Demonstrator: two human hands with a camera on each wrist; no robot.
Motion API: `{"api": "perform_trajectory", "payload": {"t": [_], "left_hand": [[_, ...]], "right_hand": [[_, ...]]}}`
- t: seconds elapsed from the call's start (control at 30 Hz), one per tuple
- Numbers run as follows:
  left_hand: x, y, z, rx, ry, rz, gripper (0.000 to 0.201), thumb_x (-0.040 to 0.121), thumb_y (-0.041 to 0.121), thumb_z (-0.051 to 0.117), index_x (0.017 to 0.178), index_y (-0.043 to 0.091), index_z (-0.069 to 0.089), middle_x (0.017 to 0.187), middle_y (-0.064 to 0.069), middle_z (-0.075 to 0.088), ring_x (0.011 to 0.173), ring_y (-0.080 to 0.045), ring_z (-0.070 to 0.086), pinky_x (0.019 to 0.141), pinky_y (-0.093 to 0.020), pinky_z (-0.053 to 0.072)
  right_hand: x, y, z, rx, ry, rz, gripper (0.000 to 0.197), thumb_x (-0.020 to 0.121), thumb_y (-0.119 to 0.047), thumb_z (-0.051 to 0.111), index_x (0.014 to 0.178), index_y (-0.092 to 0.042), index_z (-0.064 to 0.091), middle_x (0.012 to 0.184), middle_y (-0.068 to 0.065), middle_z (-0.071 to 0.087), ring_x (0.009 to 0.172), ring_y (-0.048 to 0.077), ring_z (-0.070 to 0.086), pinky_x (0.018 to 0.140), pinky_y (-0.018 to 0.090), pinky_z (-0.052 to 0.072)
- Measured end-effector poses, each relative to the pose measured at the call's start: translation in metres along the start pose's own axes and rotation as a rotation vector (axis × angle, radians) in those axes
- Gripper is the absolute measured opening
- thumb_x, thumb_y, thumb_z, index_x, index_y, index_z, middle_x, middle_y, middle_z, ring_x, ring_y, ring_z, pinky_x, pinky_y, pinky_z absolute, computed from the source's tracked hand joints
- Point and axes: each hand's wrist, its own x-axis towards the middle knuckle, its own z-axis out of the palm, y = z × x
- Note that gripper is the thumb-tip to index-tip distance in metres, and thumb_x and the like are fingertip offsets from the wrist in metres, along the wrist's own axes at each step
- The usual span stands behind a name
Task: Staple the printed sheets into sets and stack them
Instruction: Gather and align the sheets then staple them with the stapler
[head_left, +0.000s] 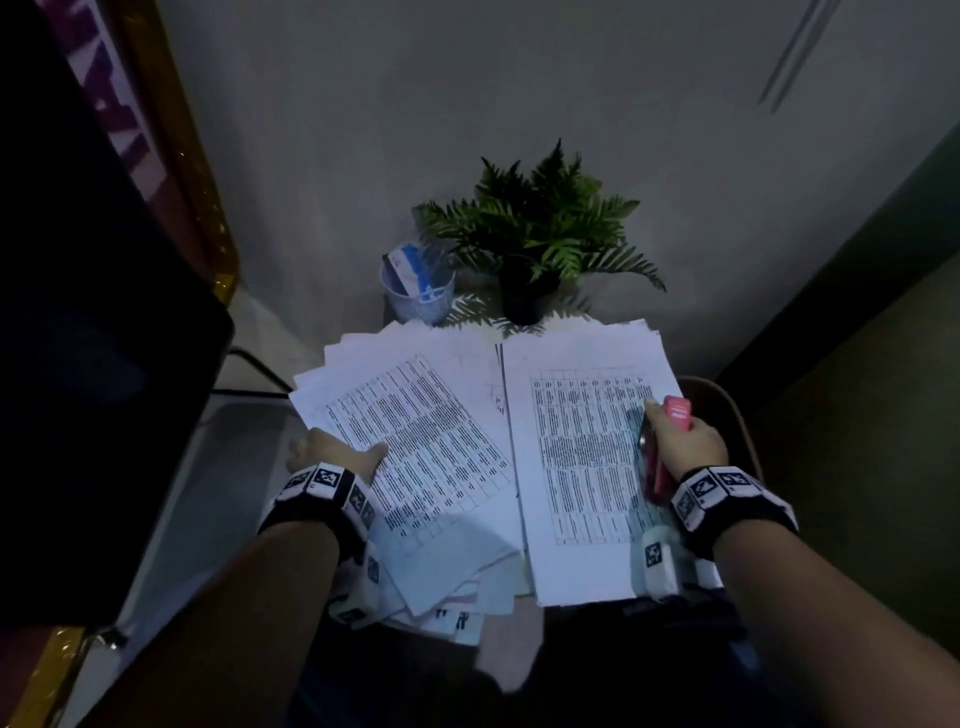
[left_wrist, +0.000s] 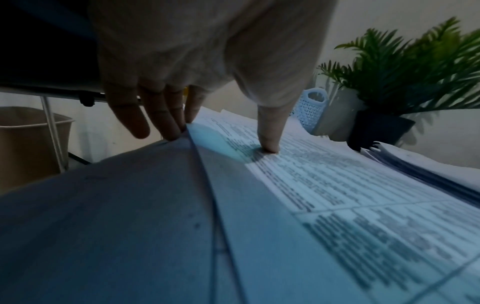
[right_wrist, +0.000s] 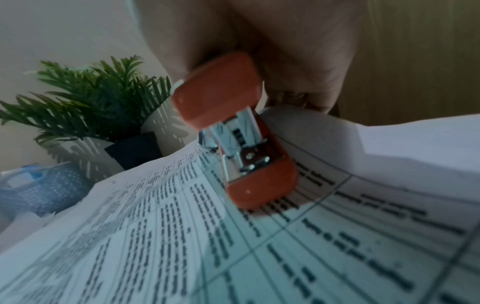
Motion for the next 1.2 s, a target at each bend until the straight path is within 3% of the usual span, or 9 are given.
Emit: {"api": "perform_trajectory", "payload": {"t": [0.23,0.4,0.53,0.73,0.8,0.87,0.97,1.07,1.2], "left_hand": [[-0.005,0.011,-0.003,-0.189,0.201,0.059,0.088,0.073,0.010,0.076,0.142,0.002,0.022,0.137,-0.023,0.041,0.122,-0.040,0.045,0.099,-0.049,0.040],[-0.009,0.002,-0.011,-0.310,0.173,0.147,0.030,0.089,0.023,0.058,0.108,0.001,0.062,0.110,-0.026,0.060,0.099,-0.042,0.057,0.087,-0.045,0.048],[-0.030,-0.006,-0.022,-0.424,0.288,0.247,0.032,0.087,0.031,0.060,0.107,0.006,0.066,0.123,-0.019,0.051,0.111,-0.039,0.049,0.099,-0.043,0.040],[-0.078,-0.011,-0.047,-0.887,0.271,0.497,0.022,0.091,0.017,0.060,0.100,-0.003,0.064,0.124,0.011,0.032,0.115,-0.007,0.048,0.099,-0.022,0.038],[-0.090,-0.010,-0.059,-0.985,0.240,0.543,0.019,0.090,0.015,0.061,0.100,-0.001,0.064,0.128,0.014,0.035,0.109,0.011,0.048,0.100,-0.013,0.036],[-0.105,-0.008,-0.071,-1.091,0.127,0.561,0.018,0.088,0.020,0.064,0.101,0.008,0.066,0.134,0.001,0.046,0.115,0.001,0.050,0.105,-0.023,0.036],[-0.138,0.002,-0.096,-1.288,-0.045,0.639,0.007,0.088,0.014,0.063,0.085,0.021,0.065,0.103,-0.004,0.066,0.105,-0.022,0.059,0.100,-0.040,0.043],[-0.161,0.011,-0.117,-1.253,-0.131,0.745,0.016,0.092,0.005,0.054,0.086,0.019,0.061,0.082,0.009,0.070,0.084,-0.008,0.064,0.083,-0.031,0.049],[-0.166,0.021,-0.122,-1.196,-0.191,0.798,0.027,0.094,0.003,0.049,0.107,0.025,0.057,0.108,0.006,0.066,0.101,-0.006,0.062,0.091,-0.026,0.048]], "right_hand": [[-0.004,-0.005,0.006,-0.137,0.059,-0.016,0.068,0.085,-0.061,0.051,0.117,-0.003,0.062,0.128,0.024,0.043,0.114,0.040,0.049,0.101,0.037,0.036],[-0.021,-0.017,0.006,-0.148,0.046,-0.116,0.067,0.089,-0.058,0.046,0.117,0.001,0.059,0.125,0.025,0.044,0.114,0.040,0.048,0.102,0.037,0.035],[-0.046,-0.033,0.015,-0.021,-0.059,-0.257,0.055,0.087,-0.059,0.049,0.097,-0.007,0.065,0.113,0.018,0.053,0.089,0.029,0.058,0.085,0.029,0.041],[-0.105,-0.066,0.030,0.138,-0.388,-0.363,0.044,0.089,-0.056,0.047,0.109,-0.017,0.049,0.115,0.007,0.053,0.084,0.011,0.058,0.059,0.019,0.040],[-0.120,-0.075,0.032,0.191,-0.458,-0.406,0.035,0.088,-0.055,0.049,0.101,-0.023,0.051,0.111,0.008,0.059,0.083,0.010,0.062,0.060,0.017,0.045],[-0.132,-0.084,0.028,0.231,-0.515,-0.439,0.031,0.090,-0.050,0.050,0.103,-0.023,0.052,0.101,0.002,0.064,0.079,0.005,0.061,0.059,0.013,0.043],[-0.142,-0.096,0.017,0.278,-0.559,-0.509,0.040,0.087,-0.053,0.050,0.106,-0.018,0.058,0.086,-0.003,0.067,0.077,0.005,0.062,0.069,0.018,0.043],[-0.143,-0.105,-0.001,0.371,-0.591,-0.519,0.047,0.074,-0.060,0.052,0.093,-0.018,0.062,0.078,-0.001,0.069,0.076,0.013,0.065,0.079,0.029,0.048],[-0.136,-0.114,-0.030,0.435,-0.578,-0.462,0.051,0.071,-0.060,0.058,0.087,-0.012,0.060,0.067,0.001,0.070,0.066,0.019,0.066,0.076,0.033,0.051]]}}
